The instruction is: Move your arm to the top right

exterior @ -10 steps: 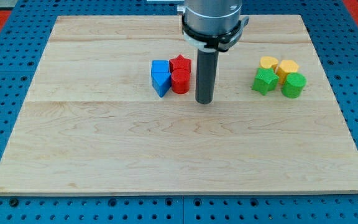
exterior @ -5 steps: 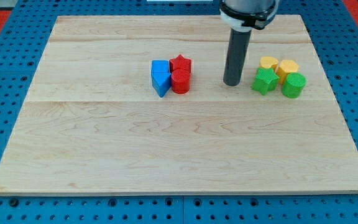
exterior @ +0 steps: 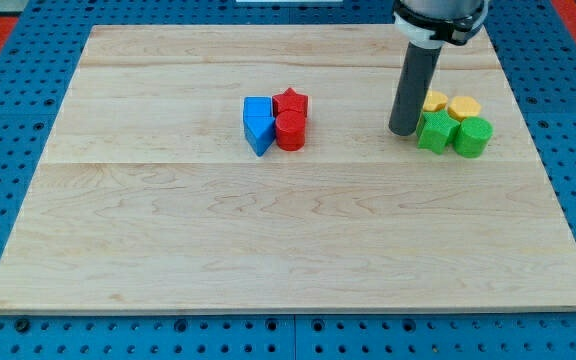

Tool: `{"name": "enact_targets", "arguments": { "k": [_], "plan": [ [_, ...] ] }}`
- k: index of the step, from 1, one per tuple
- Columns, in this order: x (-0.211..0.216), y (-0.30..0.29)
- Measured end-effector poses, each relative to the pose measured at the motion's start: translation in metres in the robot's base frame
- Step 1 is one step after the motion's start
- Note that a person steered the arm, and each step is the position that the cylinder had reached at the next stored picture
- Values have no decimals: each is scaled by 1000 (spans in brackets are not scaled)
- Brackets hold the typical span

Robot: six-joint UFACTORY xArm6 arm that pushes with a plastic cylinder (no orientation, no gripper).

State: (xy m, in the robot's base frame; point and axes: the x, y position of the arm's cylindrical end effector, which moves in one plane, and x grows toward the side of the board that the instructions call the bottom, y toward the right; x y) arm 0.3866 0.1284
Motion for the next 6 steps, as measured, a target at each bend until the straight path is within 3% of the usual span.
{"name": "enact_targets", "arguments": {
  "k": [4,6],
  "plan": [
    [-54,-71],
    [-61,-92]
  ]
}}
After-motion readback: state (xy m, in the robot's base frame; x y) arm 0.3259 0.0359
